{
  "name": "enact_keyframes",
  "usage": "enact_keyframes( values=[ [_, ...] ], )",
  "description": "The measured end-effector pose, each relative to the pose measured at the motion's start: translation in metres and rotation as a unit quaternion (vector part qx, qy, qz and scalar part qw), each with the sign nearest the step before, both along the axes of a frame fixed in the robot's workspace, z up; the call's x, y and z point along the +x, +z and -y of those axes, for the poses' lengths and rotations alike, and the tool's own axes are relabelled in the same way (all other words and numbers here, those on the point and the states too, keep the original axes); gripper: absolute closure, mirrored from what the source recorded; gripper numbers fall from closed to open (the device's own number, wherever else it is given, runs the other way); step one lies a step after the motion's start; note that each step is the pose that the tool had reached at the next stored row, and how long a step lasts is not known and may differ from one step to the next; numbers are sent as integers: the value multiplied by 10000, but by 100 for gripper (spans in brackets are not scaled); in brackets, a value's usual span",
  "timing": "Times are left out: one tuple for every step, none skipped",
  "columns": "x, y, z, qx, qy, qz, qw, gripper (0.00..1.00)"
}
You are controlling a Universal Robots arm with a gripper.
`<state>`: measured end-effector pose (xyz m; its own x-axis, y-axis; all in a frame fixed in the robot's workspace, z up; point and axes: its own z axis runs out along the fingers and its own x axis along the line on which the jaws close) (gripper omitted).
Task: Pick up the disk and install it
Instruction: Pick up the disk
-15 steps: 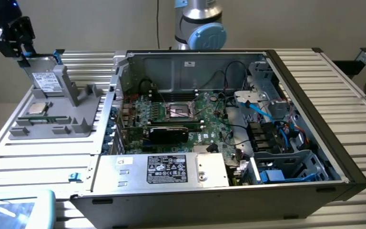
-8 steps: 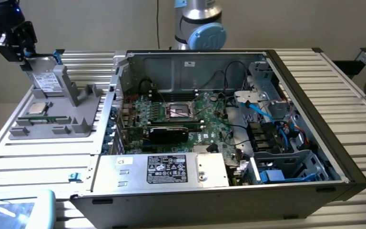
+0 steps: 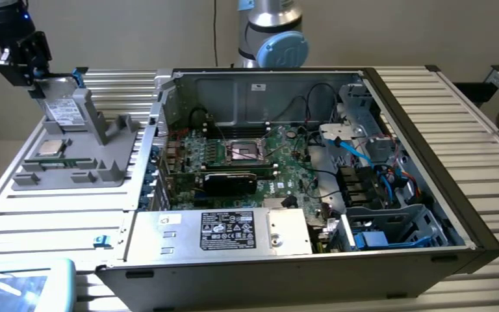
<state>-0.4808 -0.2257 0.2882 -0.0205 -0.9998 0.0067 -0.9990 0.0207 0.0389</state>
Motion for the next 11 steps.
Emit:
enact_keyframes(
  values=[
    [0, -14, -2, -1, 0, 0, 10000, 43],
    [-1, -27, -6, 0, -1, 0, 10000, 43],
    [-1, -42, -8, -1, -1, 0, 10000, 43],
    [-1, -52, -12, -1, 0, 0, 10000, 43],
    [0, -56, -15, -1, 0, -1, 10000, 43],
    [0, -60, -18, -1, 0, -1, 10000, 43],
    [0, -64, -21, -1, 0, -1, 10000, 43],
    [-1, -67, -23, -1, 0, -1, 10000, 43],
    [-1, -71, -27, -1, -1, 0, 10000, 43],
    [-1, -77, -30, 1, 0, 1, 10000, 43],
    [-1, -84, -30, 6, 0, 1, 10000, 43]
  ],
)
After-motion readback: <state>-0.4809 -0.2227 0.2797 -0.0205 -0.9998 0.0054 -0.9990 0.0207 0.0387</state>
